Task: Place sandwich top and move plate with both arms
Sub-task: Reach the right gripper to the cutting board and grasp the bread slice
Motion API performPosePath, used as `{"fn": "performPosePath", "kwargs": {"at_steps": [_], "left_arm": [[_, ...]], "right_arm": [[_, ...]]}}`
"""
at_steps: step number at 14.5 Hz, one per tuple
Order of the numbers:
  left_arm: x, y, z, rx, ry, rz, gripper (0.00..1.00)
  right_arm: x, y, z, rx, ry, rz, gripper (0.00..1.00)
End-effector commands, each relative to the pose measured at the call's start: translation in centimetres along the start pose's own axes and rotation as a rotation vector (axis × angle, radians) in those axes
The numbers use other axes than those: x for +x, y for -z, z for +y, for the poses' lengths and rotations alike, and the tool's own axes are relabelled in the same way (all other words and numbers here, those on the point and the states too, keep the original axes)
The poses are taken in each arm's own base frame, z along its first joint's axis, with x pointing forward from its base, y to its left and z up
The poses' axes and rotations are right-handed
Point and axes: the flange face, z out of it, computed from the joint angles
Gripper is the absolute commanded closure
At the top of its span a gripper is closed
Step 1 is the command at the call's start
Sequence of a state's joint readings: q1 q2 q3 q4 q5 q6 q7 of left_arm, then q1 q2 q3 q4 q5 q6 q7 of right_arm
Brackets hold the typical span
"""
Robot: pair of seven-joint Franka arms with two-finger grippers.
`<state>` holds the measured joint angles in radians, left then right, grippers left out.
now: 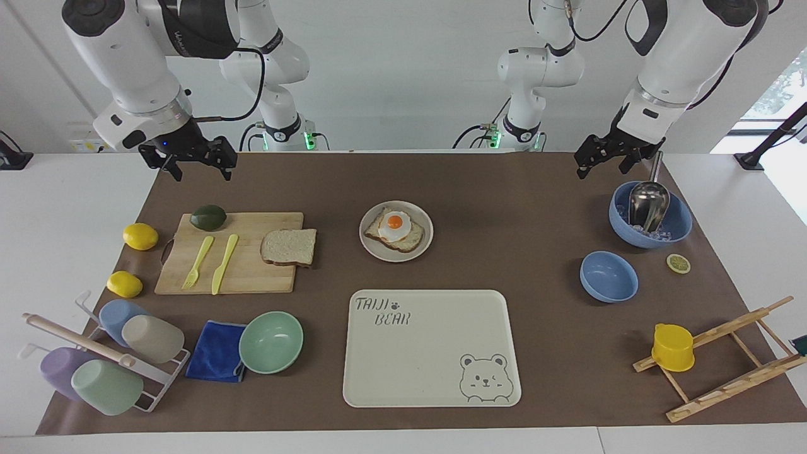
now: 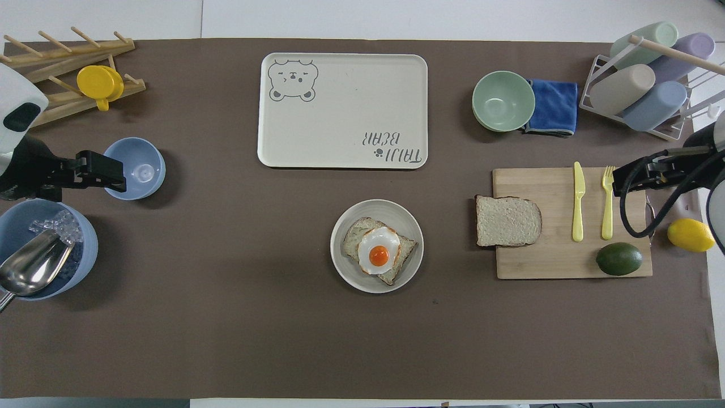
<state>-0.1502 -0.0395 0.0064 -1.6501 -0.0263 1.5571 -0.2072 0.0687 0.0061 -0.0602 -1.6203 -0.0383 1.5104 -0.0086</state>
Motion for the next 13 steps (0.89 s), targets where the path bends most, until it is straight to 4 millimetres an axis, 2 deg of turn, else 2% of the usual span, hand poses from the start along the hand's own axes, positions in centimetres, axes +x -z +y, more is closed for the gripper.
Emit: {"fn": "performPosePath", "kwargs": {"at_steps": [1, 7, 8, 9, 11, 13], "left_arm": [[-0.6, 0.1, -0.5, -0.010, 0.005, -0.008, 0.00], [-0.6, 0.1, -0.4, -0.010, 0.004, -0.008, 0.00], [-0.6, 0.1, -0.4, -0.010, 0.004, -0.008, 0.00], [-0.6, 0.1, -0.4, -0.010, 0.004, -0.008, 0.00], [-0.6, 0.1, -0.2, -0.009, 0.001, -0.008, 0.00], [-0.6, 0.1, -0.3, -0.010, 0.002, -0.008, 0.00]], "right_arm": [[0.0, 0.4, 0.1, 0.016, 0.020, 0.004, 0.00], [-0.1, -0.3, -0.9, 0.005, 0.010, 0.020, 0.00], [-0.3, -0.6, -2.3, -0.007, 0.011, 0.013, 0.00], [-0.3, -1.2, -4.7, -0.037, 0.008, 0.006, 0.00], [0.6, -3.7, -9.1, -0.176, -0.004, -0.018, 0.00], [1.7, -6.3, -12.4, -0.213, -0.007, -0.039, 0.00]]}}
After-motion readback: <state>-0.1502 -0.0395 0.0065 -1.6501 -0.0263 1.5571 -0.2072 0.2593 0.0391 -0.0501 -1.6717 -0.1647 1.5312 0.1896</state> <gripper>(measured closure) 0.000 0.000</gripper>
